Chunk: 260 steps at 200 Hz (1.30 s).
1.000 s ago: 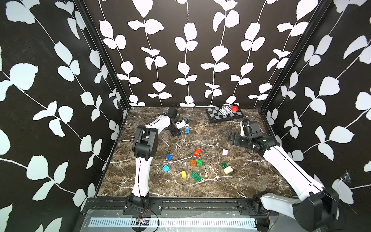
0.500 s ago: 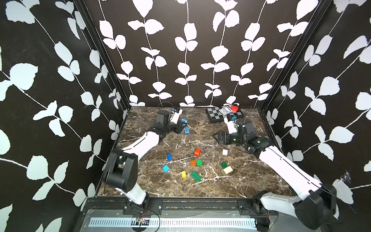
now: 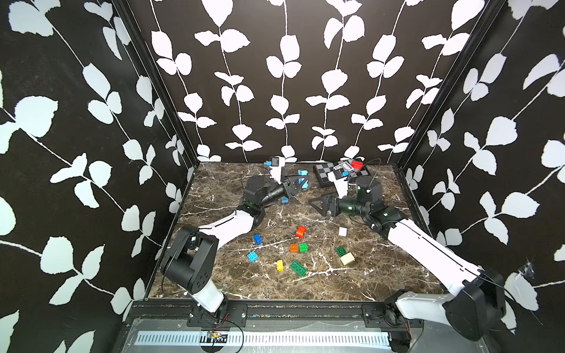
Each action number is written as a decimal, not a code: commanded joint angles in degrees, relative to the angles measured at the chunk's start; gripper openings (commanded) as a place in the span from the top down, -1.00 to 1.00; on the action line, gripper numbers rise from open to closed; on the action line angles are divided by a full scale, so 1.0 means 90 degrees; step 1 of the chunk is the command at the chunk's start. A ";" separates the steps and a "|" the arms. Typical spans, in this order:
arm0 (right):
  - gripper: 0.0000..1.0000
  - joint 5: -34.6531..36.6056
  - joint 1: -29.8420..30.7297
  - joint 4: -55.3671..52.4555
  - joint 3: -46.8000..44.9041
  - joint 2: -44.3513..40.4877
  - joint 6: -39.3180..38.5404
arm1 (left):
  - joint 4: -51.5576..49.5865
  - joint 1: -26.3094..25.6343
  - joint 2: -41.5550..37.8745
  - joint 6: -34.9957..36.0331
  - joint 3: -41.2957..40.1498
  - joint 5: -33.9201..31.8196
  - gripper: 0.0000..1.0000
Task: Assemble the number 1 with lego
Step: Pick up the lego brick from the center of the board, then place the lego brick at the center of the board.
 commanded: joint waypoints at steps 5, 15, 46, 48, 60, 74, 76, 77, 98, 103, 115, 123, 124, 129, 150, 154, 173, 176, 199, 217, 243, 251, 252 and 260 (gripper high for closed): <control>-0.75 -0.0962 -0.0384 0.0515 0.0229 -0.0099 0.0312 | 0.1169 -0.0021 0.0070 -0.0821 0.0141 0.0713 0.79; -0.73 -0.1321 -0.0424 0.0606 0.0301 -0.0026 0.0448 | 0.1338 -0.0038 0.0091 -0.1015 0.0159 0.0765 0.79; -0.73 -0.1985 -0.0407 0.0921 0.0531 0.0150 0.0749 | 0.1779 -0.0083 0.0207 -0.1452 0.0219 0.0874 0.79; -0.73 -0.1998 -0.0402 0.0936 0.0537 0.0155 0.0754 | 0.1806 -0.0088 0.0216 -0.1478 0.0230 0.0883 0.78; -0.74 -0.2049 -0.0379 0.1027 0.0603 0.0203 0.0792 | 0.1945 -0.0126 0.0275 -0.1622 0.0260 0.0945 0.79; -0.74 -0.2108 -0.0347 0.1099 0.0725 0.0314 0.0832 | 0.2047 -0.0173 0.0335 -0.1764 0.0304 0.1003 0.79; -0.74 -0.2117 -0.0348 0.1105 0.0744 0.0325 0.0836 | 0.2059 -0.0176 0.0348 -0.1781 0.0312 0.1005 0.79; -0.74 -0.2120 -0.0344 0.1106 0.0754 0.0333 0.0837 | 0.2061 -0.0182 0.0352 -0.1789 0.0318 0.1006 0.79; -0.70 -0.2248 -0.0329 0.1163 0.0949 0.0523 0.0916 | 0.2169 -0.0242 0.0410 -0.1884 0.0388 0.1020 0.79; -0.67 -0.2272 -0.0320 0.1203 0.0980 0.0554 0.0955 | 0.2170 -0.0253 0.0421 -0.1891 0.0407 0.1018 0.79; -0.57 -0.2341 -0.0309 0.1322 0.1024 0.0614 0.1035 | 0.2179 -0.0274 0.0432 -0.1927 0.0432 0.1016 0.79; -0.52 -0.2348 -0.0310 0.1339 0.1027 0.0642 0.1057 | 0.2207 -0.0285 0.0443 -0.1955 0.0451 0.1025 0.79; -0.51 -0.2348 -0.0305 0.1340 0.1032 0.0643 0.1054 | 0.2213 -0.0290 0.0443 -0.1959 0.0456 0.1025 0.79; -0.51 -0.2340 -0.0307 0.1335 0.1028 0.0644 0.1052 | 0.2233 -0.0294 0.0451 -0.1986 0.0465 0.1023 0.79; -0.50 -0.2230 -0.0319 0.1205 0.0988 0.0618 0.0919 | 0.2337 -0.0300 0.0491 -0.2115 0.0506 0.1042 0.80; -0.50 -0.2175 -0.0327 0.1100 0.1002 0.0593 0.0844 | 0.2338 -0.0304 0.0485 -0.2132 0.0523 0.1054 0.81; -0.55 -0.1863 -0.0449 0.0911 0.0892 0.0405 0.0643 | 0.2346 -0.0304 0.0486 -0.2167 0.0543 0.1074 0.82; -0.55 -0.1816 -0.0471 0.0911 0.0868 0.0380 0.0635 | 0.2346 -0.0304 0.0492 -0.2172 0.0547 0.1067 0.82; -0.57 -0.1764 -0.0603 0.0817 0.0776 0.0273 0.0538 | 0.2391 -0.0314 0.0479 -0.2224 0.0574 0.1069 0.82; -0.53 -0.2009 -0.0606 0.0904 0.0851 0.0408 0.0636 | 0.2449 -0.0341 0.0485 -0.2301 0.0593 0.1069 0.82; -0.47 -0.2449 -0.0585 0.1250 0.1009 0.0679 0.1039 | 0.2422 -0.0363 0.0546 -0.2428 0.0697 0.1111 0.81; -0.44 -0.2510 -0.0572 0.1363 0.1011 0.0738 0.1097 | 0.2424 -0.0373 0.0560 -0.2453 0.0723 0.1124 0.81; -0.43 -0.2517 -0.0568 0.1382 0.1010 0.0740 0.1109 | 0.2424 -0.0373 0.0565 -0.2456 0.0724 0.1129 0.81; -0.38 -0.2559 -0.0559 0.1530 0.0999 0.0785 0.1188 | 0.2413 -0.0383 0.0580 -0.2487 0.0759 0.1133 0.81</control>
